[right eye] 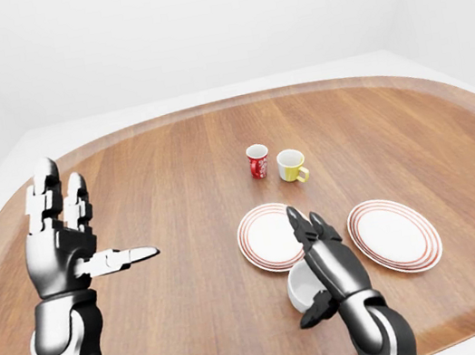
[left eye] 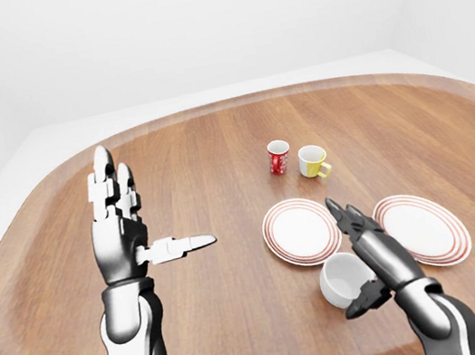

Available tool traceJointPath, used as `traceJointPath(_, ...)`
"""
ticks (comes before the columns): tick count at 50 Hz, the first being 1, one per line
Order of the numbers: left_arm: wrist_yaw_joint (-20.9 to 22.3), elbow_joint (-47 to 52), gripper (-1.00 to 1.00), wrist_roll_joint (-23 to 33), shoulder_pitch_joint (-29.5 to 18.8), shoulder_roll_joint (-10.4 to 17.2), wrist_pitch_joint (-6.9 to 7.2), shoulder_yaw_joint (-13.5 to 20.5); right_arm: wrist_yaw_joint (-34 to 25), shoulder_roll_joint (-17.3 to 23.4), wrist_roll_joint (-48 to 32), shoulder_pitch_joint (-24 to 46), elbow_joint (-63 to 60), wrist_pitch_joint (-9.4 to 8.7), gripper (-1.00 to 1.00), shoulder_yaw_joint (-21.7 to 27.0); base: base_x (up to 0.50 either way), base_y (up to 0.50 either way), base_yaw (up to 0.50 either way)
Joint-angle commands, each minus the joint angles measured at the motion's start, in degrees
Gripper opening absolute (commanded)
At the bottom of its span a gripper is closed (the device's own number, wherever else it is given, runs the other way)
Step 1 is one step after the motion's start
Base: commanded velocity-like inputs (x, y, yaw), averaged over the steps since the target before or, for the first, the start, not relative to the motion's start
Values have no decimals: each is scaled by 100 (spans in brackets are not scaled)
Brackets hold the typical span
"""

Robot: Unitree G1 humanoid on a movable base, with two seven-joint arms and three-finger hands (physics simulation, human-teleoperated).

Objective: Put the white mug on the left plate.

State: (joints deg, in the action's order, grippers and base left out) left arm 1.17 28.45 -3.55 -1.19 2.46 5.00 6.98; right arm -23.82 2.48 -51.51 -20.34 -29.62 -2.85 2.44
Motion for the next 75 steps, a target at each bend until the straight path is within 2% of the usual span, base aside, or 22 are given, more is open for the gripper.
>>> traceJointPath(1, 8, 9, 100, 2, 11, -1, 0, -3, -27, 39, -49, 233, 322, 57, 100, 126, 0, 0, 0)
traceJointPath(16, 10, -8, 100, 4, -9, 4, 0, 6, -130, 93, -21, 351, 627, 98, 100, 162, 0, 0, 0)
traceJointPath(27, 11, 15, 100, 1, 7, 1, 0, 8, -121, 160, -130, 310, 893, 263, 100, 166, 0, 0, 0)
traceJointPath(35, 12, 5, 100, 2, 8, 1, 0, 10, -114, 161, -164, 308, 1002, 310, 100, 176, 0, 0, 0)
traceJointPath(60, 8, -23, 100, 17, 4, -4, 0, -10, -62, 240, -131, 569, 1305, 306, 100, 330, 0, 0, 0)
traceJointPath(75, 7, -21, 100, 16, 5, -4, 0, -13, 165, 295, -144, 759, 1653, 308, 100, 314, 0, 0, 0)
